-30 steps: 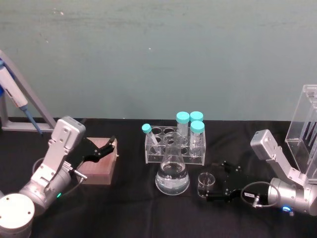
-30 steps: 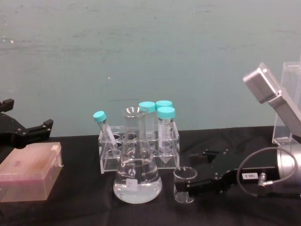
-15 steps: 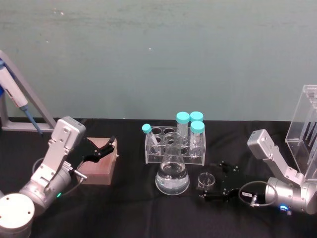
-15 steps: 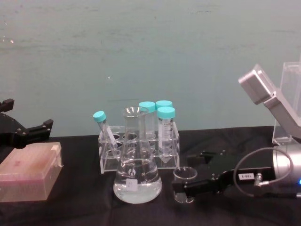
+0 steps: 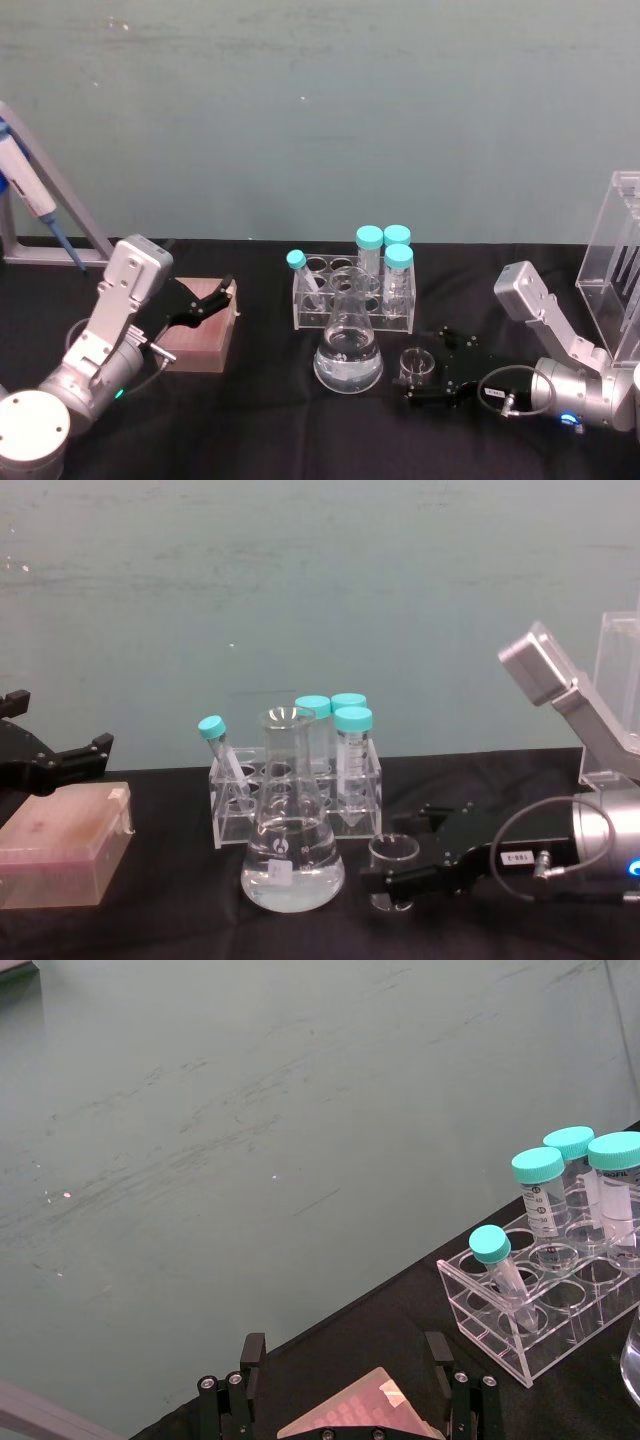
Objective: Place the experimental apparatus aside using one hand.
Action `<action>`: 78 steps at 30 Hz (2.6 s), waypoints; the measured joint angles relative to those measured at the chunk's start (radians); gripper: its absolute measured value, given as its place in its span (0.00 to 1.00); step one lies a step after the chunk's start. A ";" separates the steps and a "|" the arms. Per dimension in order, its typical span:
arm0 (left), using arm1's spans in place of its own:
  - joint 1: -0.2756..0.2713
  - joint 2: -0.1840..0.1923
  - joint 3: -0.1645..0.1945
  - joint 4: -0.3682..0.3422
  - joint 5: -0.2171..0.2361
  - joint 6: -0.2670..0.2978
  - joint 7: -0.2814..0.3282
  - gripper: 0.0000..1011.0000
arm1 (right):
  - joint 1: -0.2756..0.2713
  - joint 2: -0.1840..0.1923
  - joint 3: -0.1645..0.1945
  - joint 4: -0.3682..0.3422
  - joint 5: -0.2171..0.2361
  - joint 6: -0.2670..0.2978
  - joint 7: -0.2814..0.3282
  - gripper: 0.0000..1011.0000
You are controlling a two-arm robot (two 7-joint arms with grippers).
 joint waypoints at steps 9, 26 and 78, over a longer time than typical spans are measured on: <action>0.000 0.000 0.000 0.000 0.000 0.000 0.000 0.99 | 0.007 -0.010 0.000 0.017 -0.003 -0.005 0.003 0.99; 0.000 0.000 0.000 0.000 0.000 0.000 0.000 0.99 | 0.013 -0.021 0.003 0.033 -0.013 -0.013 0.000 0.99; 0.000 0.000 0.000 0.000 0.000 0.000 0.000 0.99 | 0.012 -0.020 0.003 0.031 -0.011 -0.011 -0.002 0.53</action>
